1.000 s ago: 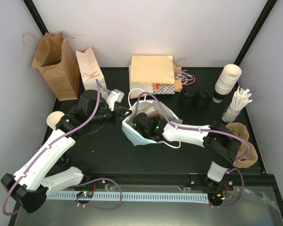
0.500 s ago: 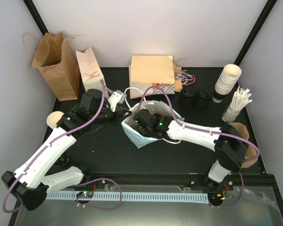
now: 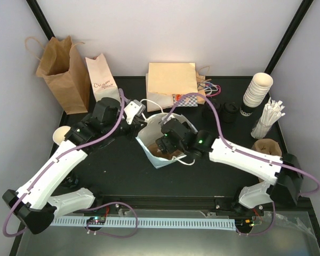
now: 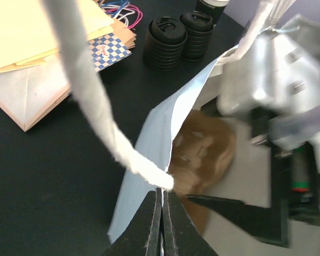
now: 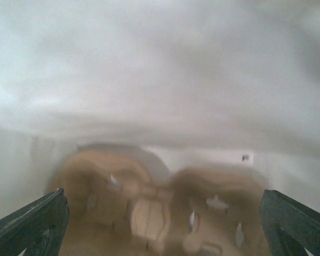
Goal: Pack the takeout coffee
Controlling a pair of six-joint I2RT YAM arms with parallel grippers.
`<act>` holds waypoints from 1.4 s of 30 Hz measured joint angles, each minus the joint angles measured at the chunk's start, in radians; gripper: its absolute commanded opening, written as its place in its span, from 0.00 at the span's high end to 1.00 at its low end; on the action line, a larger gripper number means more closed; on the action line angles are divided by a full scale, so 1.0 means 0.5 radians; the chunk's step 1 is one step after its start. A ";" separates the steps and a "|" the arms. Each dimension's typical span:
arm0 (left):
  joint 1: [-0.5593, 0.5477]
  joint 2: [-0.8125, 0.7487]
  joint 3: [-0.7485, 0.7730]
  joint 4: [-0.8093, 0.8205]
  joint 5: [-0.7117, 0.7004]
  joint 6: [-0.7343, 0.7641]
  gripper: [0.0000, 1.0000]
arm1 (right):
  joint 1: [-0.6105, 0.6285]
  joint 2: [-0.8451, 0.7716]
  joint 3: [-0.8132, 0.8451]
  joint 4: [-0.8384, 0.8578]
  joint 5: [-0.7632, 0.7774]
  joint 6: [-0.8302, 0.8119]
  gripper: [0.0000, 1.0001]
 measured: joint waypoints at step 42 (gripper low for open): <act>-0.275 -0.103 -0.238 0.261 -0.407 0.555 0.98 | 0.001 -0.817 -0.488 -0.237 0.099 0.317 0.05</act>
